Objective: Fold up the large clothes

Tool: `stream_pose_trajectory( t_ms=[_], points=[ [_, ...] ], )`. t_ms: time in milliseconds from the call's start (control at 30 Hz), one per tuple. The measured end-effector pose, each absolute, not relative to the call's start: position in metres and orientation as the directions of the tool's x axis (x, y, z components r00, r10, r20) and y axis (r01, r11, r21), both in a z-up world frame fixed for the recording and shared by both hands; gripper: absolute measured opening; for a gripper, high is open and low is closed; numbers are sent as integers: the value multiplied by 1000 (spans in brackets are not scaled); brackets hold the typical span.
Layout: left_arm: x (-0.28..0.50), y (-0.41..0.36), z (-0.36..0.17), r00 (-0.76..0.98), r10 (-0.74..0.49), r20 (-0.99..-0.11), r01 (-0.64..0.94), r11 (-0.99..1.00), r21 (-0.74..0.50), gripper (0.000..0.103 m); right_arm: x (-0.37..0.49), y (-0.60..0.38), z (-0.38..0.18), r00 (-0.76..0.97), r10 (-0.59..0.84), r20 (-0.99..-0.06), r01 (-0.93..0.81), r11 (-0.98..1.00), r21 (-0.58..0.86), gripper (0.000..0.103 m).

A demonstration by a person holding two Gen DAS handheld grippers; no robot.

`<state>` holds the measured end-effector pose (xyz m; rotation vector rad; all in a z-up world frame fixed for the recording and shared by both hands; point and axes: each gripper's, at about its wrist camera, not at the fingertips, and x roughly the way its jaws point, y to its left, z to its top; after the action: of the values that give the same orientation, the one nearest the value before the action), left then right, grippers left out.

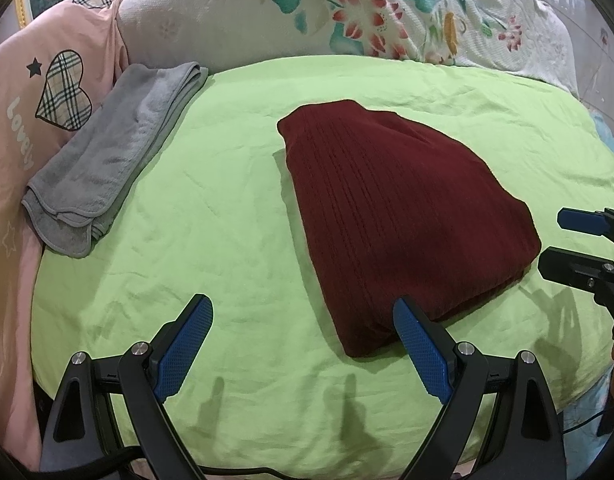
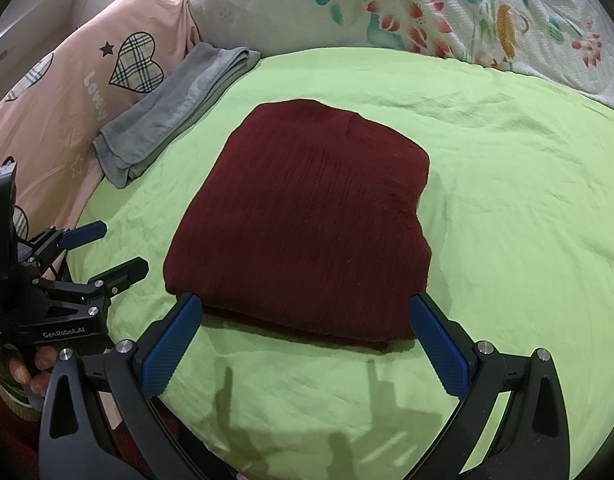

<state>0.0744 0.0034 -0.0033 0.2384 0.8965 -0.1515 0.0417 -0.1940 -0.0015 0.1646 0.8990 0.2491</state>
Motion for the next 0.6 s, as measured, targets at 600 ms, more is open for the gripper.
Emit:
stream_pose_trajectory(
  t_ms=[600],
  points=[
    [83,-4,-4,614,-30,-789,235,961,146,93,51,-198,-3,591,286,-754,-142,957,252,103]
  ],
)
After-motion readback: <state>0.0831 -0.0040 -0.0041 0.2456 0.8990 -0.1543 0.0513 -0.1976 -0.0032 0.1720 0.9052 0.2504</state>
